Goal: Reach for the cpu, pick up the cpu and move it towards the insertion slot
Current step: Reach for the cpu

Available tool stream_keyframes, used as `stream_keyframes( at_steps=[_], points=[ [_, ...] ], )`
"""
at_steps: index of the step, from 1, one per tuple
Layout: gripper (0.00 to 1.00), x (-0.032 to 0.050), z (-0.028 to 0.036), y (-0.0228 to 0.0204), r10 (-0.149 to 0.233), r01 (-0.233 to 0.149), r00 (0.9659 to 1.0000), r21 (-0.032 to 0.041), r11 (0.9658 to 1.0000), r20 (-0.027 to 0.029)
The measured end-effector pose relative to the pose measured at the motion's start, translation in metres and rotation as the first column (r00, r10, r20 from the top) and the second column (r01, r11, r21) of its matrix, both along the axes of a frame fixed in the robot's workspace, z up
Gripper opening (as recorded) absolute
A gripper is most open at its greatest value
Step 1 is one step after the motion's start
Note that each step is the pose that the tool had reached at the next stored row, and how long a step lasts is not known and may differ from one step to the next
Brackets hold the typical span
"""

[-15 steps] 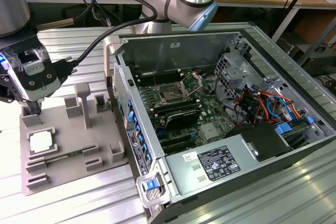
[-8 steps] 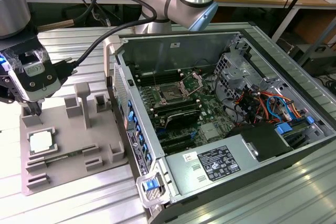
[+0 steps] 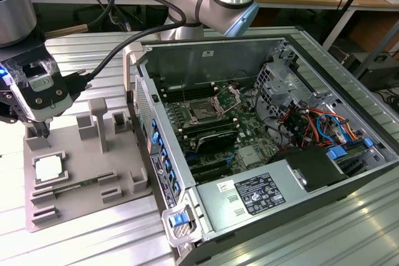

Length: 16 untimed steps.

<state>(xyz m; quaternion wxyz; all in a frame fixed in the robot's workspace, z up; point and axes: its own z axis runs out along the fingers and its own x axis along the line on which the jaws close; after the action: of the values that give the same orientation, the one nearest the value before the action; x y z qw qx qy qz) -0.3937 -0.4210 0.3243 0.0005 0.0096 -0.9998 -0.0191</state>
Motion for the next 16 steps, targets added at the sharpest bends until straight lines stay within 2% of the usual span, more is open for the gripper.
stream_keyframes(
  at_steps=[16],
  points=[
    [0.11,-0.0001,-0.0049,0.0000,0.000,0.000,1.0000,0.0000,1.0000,0.0000]
  ],
)
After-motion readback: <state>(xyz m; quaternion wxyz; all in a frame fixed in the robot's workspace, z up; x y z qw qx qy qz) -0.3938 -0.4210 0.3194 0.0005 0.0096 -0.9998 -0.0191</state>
